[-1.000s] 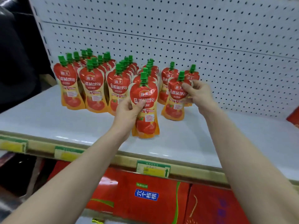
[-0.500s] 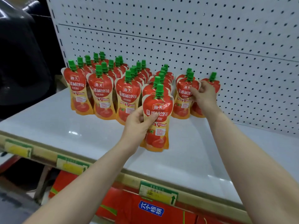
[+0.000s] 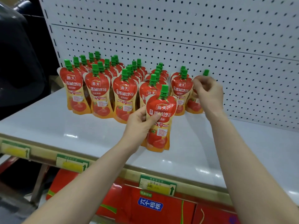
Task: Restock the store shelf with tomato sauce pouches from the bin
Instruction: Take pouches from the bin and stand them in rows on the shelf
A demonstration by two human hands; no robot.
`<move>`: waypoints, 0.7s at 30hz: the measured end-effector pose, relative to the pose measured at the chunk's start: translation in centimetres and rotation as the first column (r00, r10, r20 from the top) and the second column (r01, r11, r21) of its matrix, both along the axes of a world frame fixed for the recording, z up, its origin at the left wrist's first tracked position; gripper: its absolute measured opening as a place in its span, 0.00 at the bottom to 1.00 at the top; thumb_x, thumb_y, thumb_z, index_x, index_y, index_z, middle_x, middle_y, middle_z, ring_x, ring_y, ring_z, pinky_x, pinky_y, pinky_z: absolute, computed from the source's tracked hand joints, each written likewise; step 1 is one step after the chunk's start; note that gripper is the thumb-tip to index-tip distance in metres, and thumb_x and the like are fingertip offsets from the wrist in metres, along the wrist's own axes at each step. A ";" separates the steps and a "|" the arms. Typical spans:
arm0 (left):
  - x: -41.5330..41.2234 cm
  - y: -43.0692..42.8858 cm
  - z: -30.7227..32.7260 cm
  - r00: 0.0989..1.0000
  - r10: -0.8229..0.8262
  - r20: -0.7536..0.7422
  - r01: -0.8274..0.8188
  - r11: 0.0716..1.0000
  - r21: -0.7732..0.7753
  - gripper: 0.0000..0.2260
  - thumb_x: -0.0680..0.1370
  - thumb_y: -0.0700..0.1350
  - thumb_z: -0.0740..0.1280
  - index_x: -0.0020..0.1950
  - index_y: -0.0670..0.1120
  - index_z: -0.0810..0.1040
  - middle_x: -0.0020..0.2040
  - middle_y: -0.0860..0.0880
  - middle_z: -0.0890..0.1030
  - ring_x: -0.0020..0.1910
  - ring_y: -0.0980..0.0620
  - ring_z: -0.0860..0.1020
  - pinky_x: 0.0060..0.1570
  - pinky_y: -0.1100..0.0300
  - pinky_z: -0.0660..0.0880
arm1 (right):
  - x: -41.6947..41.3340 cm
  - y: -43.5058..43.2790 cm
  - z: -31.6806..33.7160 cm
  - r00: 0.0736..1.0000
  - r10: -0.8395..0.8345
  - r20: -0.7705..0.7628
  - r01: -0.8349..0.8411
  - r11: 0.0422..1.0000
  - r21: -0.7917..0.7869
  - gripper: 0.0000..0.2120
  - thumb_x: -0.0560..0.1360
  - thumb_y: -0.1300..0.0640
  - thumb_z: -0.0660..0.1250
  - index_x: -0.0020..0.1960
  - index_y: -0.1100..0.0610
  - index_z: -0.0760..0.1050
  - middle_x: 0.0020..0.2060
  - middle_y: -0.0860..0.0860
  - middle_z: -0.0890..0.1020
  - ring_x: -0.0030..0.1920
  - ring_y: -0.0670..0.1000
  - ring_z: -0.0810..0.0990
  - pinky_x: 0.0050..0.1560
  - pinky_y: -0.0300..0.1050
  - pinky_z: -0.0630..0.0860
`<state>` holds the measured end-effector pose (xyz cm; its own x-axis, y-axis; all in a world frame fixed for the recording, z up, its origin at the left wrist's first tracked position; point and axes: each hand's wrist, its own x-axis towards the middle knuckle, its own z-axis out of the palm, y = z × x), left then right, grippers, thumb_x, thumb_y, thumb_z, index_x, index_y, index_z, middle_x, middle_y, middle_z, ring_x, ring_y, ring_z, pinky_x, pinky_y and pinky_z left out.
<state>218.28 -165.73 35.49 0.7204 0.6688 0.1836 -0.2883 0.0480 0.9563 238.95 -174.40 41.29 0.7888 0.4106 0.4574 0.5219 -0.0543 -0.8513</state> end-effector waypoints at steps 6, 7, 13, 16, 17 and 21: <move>1.0 -1.6 0.2 0.998 -0.061 0.015 0.061 0.998 0.005 0.08 0.76 0.42 0.69 0.55 0.49 0.80 0.48 0.52 0.86 0.49 0.53 0.84 0.46 0.61 0.80 | -6.7 -4.6 -0.6 0.875 0.477 -0.083 -0.483 0.872 -0.076 0.05 0.75 0.59 0.72 0.50 0.57 0.83 0.41 0.50 0.86 0.40 0.47 0.83 0.36 0.39 0.78; 1.2 -1.8 0.1 0.997 -0.076 0.017 0.076 0.997 0.004 0.09 0.76 0.41 0.69 0.56 0.47 0.80 0.48 0.51 0.86 0.49 0.53 0.84 0.46 0.61 0.80 | -6.6 -4.8 -0.7 0.875 0.480 -0.072 -0.484 0.871 -0.082 0.04 0.74 0.62 0.72 0.49 0.57 0.83 0.41 0.49 0.86 0.39 0.46 0.83 0.35 0.38 0.78; 2.5 -2.8 -0.8 0.986 -0.158 -0.054 0.162 0.984 0.079 0.14 0.77 0.41 0.69 0.62 0.48 0.77 0.55 0.52 0.83 0.54 0.57 0.82 0.52 0.62 0.79 | -4.1 -6.3 -0.6 0.945 0.312 -0.097 -0.318 0.946 -0.058 0.04 0.74 0.63 0.72 0.47 0.56 0.82 0.38 0.47 0.86 0.36 0.45 0.83 0.33 0.37 0.76; 3.0 -2.8 -2.0 0.975 -0.097 -0.202 0.147 0.958 0.247 0.19 0.78 0.44 0.68 0.68 0.50 0.73 0.62 0.55 0.79 0.60 0.58 0.78 0.59 0.62 0.76 | -2.3 -6.4 -0.6 0.969 0.217 -0.118 -0.223 0.974 -0.039 0.05 0.76 0.62 0.70 0.51 0.59 0.82 0.40 0.49 0.86 0.36 0.44 0.83 0.34 0.36 0.76; 3.3 -2.9 -2.3 0.967 -0.086 -0.239 0.157 0.943 0.294 0.19 0.78 0.44 0.68 0.69 0.50 0.72 0.63 0.55 0.78 0.61 0.58 0.76 0.60 0.63 0.74 | -1.9 -6.2 -0.7 0.972 0.203 -0.119 -0.210 0.977 -0.042 0.05 0.77 0.63 0.69 0.52 0.60 0.81 0.40 0.49 0.86 0.36 0.42 0.83 0.34 0.34 0.76; 5.2 -2.8 -3.3 0.937 -0.039 -0.348 0.199 0.877 0.437 0.22 0.78 0.42 0.67 0.71 0.48 0.71 0.65 0.50 0.76 0.63 0.54 0.75 0.65 0.54 0.72 | -0.3 -4.2 -1.2 0.970 0.192 -0.147 -0.195 0.981 -0.009 0.07 0.79 0.63 0.66 0.55 0.62 0.79 0.43 0.49 0.85 0.37 0.39 0.84 0.34 0.32 0.76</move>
